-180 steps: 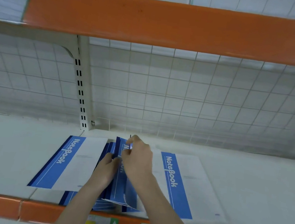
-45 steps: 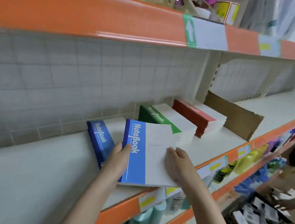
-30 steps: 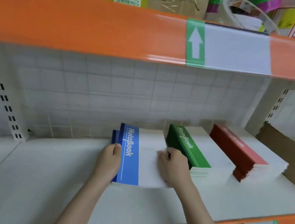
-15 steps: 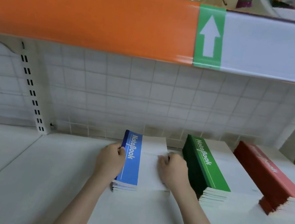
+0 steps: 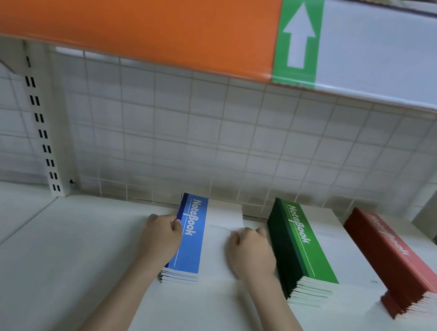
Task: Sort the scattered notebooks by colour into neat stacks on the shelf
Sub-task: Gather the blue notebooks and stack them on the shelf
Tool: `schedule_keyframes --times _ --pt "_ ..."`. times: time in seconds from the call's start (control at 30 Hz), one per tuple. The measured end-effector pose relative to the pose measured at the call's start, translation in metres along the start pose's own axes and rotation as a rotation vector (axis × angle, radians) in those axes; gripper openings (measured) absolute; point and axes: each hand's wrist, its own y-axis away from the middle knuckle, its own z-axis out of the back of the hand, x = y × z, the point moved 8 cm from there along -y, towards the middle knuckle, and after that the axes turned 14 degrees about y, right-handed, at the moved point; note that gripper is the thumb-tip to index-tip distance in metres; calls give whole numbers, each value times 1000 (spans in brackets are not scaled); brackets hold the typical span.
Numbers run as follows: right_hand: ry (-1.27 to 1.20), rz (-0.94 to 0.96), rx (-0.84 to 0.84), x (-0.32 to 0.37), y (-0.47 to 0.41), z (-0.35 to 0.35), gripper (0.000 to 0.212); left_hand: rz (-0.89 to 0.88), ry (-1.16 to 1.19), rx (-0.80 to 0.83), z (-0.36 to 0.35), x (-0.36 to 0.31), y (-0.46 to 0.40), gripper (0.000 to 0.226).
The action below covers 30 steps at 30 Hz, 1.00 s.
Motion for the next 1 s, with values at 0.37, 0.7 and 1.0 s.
schedule_keyframes --times 0.37,0.7,1.0 --pt "-496 -43 217 -2 -8 -27 20 320 513 159 -24 20 2 25" --pt "-419 -4 222 1 -8 -27 19 319 504 146 -25 17 4 28" --pt "-60 72 6 24 0 17 53 167 232 78 29 9 0 40"
